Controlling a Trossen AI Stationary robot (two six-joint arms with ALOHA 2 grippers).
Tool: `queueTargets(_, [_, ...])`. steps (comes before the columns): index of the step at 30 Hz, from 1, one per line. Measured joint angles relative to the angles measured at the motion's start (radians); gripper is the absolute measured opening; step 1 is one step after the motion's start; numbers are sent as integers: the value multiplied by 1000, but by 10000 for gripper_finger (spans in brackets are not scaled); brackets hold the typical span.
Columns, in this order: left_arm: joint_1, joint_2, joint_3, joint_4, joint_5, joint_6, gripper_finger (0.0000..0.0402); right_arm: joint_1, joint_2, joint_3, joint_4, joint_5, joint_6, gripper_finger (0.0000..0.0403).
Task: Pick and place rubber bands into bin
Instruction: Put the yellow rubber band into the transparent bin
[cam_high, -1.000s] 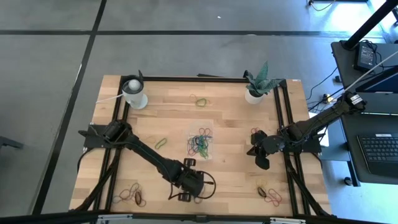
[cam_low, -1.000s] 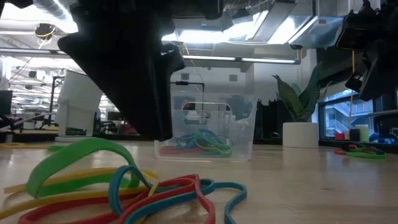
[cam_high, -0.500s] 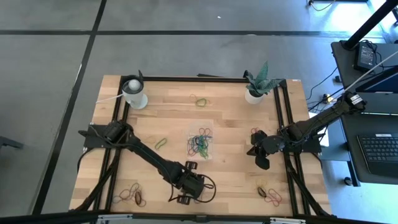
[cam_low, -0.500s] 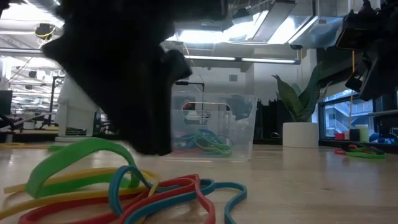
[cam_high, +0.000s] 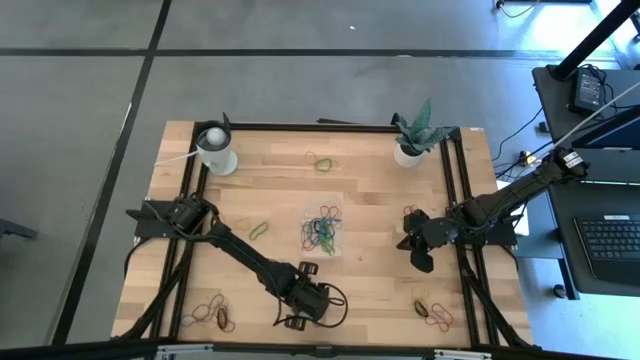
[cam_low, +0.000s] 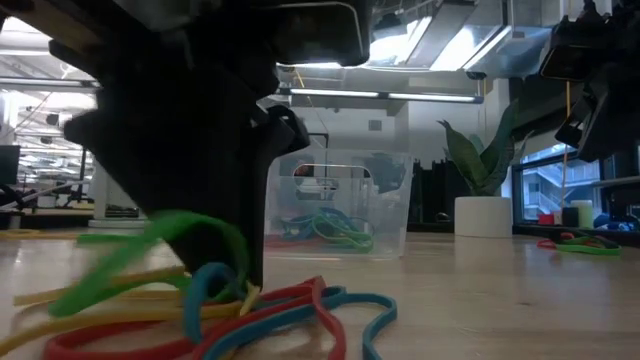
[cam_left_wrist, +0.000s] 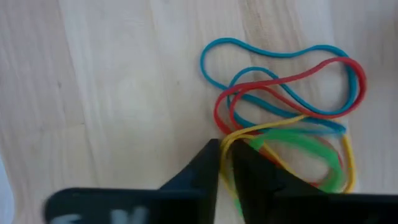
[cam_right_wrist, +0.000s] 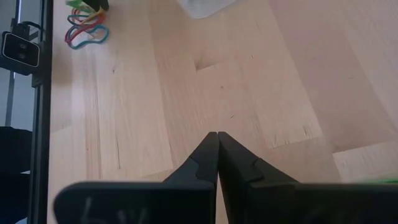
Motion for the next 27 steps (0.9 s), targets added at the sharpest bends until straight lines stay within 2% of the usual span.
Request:
queueTargets(3, [1,0,6,-7,3,0,8,0,0,0,0,0,1,12])
queueTargets(10, [-5,-16,38,-17,19,-11,3,0,0,0,0,0,2,12])
queueTargets(20, [-10,-109,83,-139,-32,-35,2,0,0,0,16,0,2,12])
queueTargets(27, [-16,-161,84,-148,-87,-53,2,0,0,0,16,0,1,12])
